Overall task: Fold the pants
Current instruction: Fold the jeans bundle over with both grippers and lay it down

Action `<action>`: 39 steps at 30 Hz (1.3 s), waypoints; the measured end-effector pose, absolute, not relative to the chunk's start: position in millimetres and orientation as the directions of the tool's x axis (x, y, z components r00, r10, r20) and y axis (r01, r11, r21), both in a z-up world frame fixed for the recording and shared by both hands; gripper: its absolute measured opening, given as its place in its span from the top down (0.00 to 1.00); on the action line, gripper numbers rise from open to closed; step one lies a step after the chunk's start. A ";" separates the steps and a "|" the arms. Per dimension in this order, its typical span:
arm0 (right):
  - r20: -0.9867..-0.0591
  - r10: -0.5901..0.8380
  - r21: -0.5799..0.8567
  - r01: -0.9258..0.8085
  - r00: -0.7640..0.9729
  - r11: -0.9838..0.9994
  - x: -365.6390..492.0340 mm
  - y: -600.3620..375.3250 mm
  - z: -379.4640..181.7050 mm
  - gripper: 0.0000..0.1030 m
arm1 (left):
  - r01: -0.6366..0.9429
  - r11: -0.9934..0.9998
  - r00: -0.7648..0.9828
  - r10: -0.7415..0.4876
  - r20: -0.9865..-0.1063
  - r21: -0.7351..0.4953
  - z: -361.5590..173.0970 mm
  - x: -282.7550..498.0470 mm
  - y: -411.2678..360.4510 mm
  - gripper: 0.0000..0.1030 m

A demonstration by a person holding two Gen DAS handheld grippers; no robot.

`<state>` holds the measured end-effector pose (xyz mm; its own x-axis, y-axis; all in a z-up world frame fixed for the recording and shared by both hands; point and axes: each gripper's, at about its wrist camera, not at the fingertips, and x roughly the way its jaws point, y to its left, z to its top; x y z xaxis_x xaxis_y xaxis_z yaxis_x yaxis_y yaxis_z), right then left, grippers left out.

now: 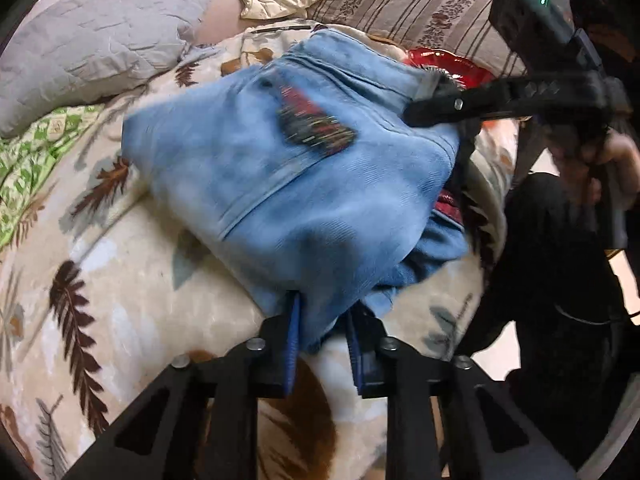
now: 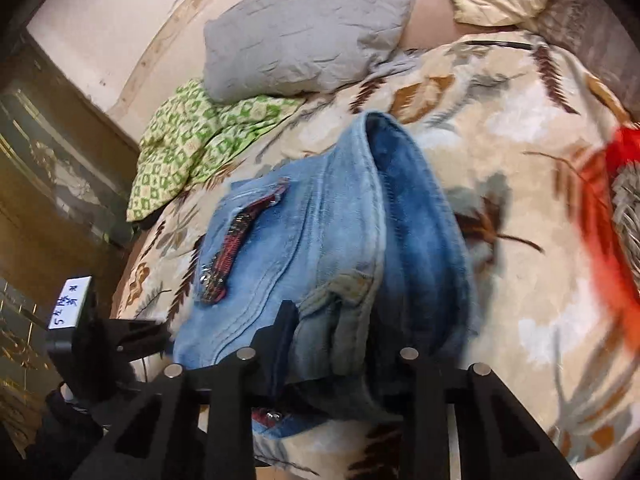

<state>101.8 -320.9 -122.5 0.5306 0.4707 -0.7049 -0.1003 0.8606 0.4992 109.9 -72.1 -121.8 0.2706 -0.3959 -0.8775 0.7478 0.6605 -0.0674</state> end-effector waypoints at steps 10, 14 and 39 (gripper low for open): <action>-0.733 0.436 0.483 -0.053 0.522 0.874 100.2 -323.6 -142.7 0.54 | 0.666 0.734 0.252 -0.390 -0.885 -0.134 -131.1 115.5 -46.9 0.52; -0.683 0.443 0.527 -0.030 0.581 0.850 76.5 -335.8 -118.2 0.08 | 0.611 0.762 0.315 -0.481 -0.818 -0.213 -106.1 113.6 -25.1 0.12; -0.707 0.370 0.525 0.096 0.603 0.846 42.5 -328.0 -144.0 0.08 | 0.162 0.688 0.167 -0.725 -0.668 -0.707 -163.7 220.2 -50.0 0.00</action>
